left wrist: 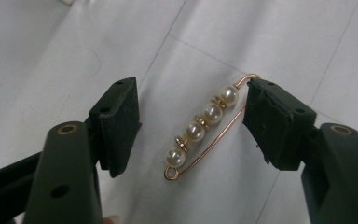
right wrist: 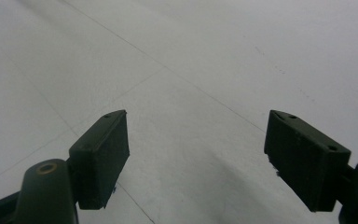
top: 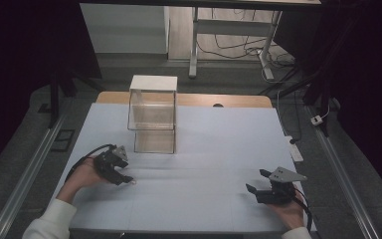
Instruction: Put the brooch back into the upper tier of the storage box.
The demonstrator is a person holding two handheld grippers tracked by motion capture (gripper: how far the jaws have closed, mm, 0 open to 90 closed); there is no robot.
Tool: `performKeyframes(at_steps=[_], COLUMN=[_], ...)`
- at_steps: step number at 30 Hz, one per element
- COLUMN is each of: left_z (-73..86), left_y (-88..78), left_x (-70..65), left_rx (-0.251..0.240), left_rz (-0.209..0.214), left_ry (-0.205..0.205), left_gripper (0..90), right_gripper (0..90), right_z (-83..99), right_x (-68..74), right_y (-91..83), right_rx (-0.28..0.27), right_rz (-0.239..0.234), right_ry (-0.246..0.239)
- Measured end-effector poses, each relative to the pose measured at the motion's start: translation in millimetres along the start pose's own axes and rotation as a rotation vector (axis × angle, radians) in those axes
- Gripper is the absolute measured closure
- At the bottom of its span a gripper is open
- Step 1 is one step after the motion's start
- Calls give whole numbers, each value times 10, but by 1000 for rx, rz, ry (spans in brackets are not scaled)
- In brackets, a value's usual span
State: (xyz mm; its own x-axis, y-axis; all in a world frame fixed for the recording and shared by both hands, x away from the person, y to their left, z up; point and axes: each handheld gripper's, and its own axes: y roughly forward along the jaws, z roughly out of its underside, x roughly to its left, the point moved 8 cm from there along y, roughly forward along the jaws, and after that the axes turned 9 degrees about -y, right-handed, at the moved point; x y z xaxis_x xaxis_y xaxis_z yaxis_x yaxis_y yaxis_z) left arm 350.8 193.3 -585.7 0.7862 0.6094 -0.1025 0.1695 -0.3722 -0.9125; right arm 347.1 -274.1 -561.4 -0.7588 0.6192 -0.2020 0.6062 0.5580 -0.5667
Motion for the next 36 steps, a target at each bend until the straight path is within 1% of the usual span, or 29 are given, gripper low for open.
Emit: performKeyframes(at_steps=[3, 4, 8, 9, 10, 11, 12, 14, 17, 18, 19, 20, 21, 22, 23, 24, 25, 28, 32, 36], left_z=[11, 11, 3, 8, 8, 12, 15, 19, 25, 25, 25, 27, 33, 35, 47, 47, 56, 50, 47, 34], left_y=[12, 13, 30, 39, 39, 41, 39, 37, 31, 30, 30, 28, 32, 30, 27, 27, 37, 36, 36, 31], left_x=[-3, -6, -20, -22, -22, -23, -24, -40, -68, -74, -74, -76, -88, -91, -92, -92, -91, -98, -96, -101], left_rx=[9, 9, 8, 17, 17, 19, 21, 21, 24, 22, 22, 23, 22, 27, 41, 41, 46, 49, 46, 43], left_rz=[-2, -1, 0, -1, -1, 1, 7, 22, 35, 38, 38, 42, 59, 57, 48, 48, 41, 30, 28, 17], left_ry=[5, 7, 8, 14, 14, 16, 17, 21, 44, 51, 51, 54, 68, 70, 81, 81, 79, 79, 76, 66], left_gripper=[378, 387, 414, 432, 446, 461, 482, 524, 623, 634, 652, 694, 725, 734, 744, 787, 790, 790, 791, 791], right_gripper=[215, 213, 213, 213, 213, 213, 213, 213, 214, 214, 214, 214, 214, 215, 215, 215, 216, 216, 217, 218], right_z=[-3, 1, -1, -1, 2, 2, 4, 2, 0, -1, -1, 1, 3, 4, 6, 6, 7, 4, -2, 1], right_x=[5, -3, -6, -3, -5, 1, -3, -2, 4, 4, 5, 2, 2, -1, -1, -1, 2, 2, 4, 3], right_y=[6, 0, -6, -3, -4, -2, -3, -7, -11, -11, -10, -11, -10, -10, -9, -9, -9, -15, -14, -14], right_rx=[-7, 2, -1, -4, 0, -2, 2, 2, -1, -1, -1, 1, 2, 3, 3, 3, 2, 3, -6, -3], right_rz=[-7, 5, 8, 1, 7, 0, 7, 4, -2, -2, -2, 1, 0, 4, 4, 4, 0, 6, 2, 1], right_ry=[2, -4, -5, -2, -4, -1, -2, -3, -2, -3, -4, -4, -3, -3, -1, -1, 1, -5, 1, -1])
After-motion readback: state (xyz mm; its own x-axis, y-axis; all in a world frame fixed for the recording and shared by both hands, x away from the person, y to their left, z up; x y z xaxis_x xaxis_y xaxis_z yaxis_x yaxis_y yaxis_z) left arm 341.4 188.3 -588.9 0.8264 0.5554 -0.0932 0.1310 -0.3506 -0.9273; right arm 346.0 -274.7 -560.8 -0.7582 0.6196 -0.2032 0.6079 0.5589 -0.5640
